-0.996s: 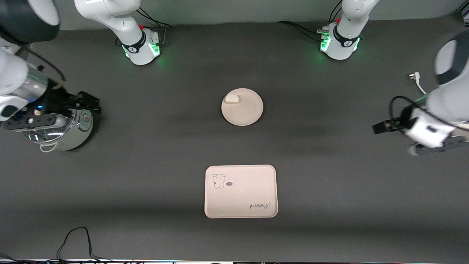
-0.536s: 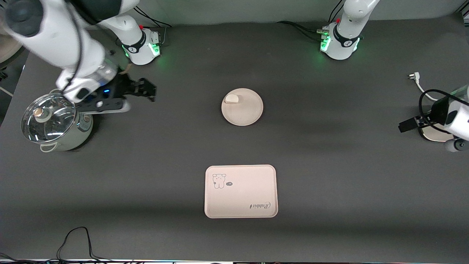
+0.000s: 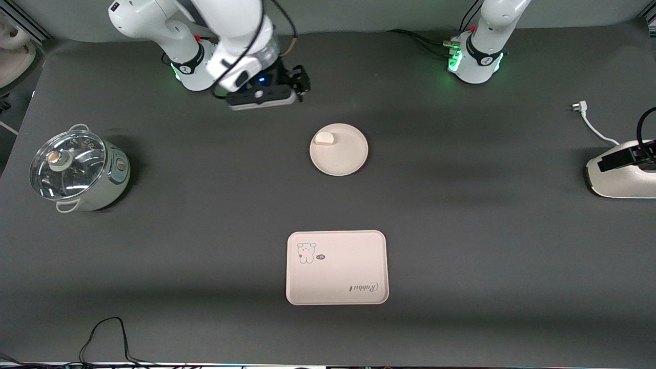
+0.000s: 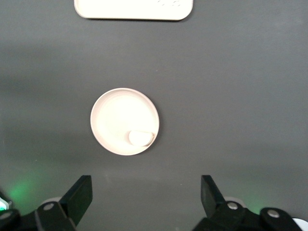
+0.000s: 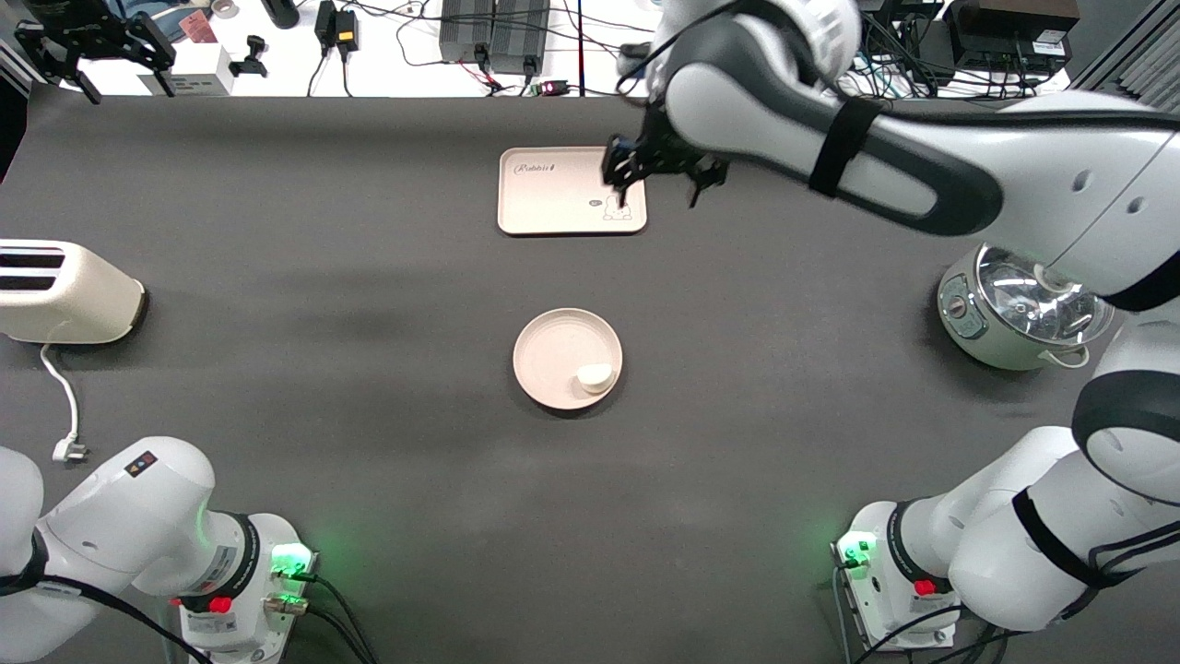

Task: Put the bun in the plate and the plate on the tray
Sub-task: 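Lower the right gripper to the plate rim and grip it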

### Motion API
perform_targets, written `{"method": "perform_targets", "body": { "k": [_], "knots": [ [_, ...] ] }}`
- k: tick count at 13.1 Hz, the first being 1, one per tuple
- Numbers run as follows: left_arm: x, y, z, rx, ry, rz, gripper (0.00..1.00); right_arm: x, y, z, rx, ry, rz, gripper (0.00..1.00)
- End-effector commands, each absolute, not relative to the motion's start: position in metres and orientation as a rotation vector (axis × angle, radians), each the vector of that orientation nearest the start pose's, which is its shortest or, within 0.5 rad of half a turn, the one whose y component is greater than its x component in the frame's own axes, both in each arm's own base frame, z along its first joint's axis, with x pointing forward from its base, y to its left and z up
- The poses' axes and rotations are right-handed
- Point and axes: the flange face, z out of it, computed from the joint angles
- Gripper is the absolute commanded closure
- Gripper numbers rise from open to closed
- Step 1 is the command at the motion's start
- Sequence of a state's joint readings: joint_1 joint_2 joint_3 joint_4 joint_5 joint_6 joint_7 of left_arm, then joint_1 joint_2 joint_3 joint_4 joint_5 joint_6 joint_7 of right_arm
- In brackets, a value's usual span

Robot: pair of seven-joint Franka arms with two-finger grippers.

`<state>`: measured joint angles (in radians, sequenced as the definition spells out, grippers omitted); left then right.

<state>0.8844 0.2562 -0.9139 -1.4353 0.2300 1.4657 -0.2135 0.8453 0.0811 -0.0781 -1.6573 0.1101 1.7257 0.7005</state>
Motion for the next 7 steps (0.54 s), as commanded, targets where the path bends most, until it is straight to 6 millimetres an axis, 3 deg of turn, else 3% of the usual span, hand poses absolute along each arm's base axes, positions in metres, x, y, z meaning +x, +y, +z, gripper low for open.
{"method": "perform_targets", "body": {
  "k": [1,3,7],
  "knots": [
    [0.588,0.06,0.592,-3.061,-0.275,0.188,0.0,0.406,0.422,0.524,-2.992,-0.041,0.152,0.0],
    [0.59,0.055,0.593,-3.053,-0.275,0.168,0.0,0.404,0.421,0.499,-2.985,-0.036,0.142,0.0],
    [0.58,0.058,0.606,-3.083,-0.263,0.136,0.0,0.401,0.41,0.431,-2.972,-0.058,0.07,0.0]
  ]
}}
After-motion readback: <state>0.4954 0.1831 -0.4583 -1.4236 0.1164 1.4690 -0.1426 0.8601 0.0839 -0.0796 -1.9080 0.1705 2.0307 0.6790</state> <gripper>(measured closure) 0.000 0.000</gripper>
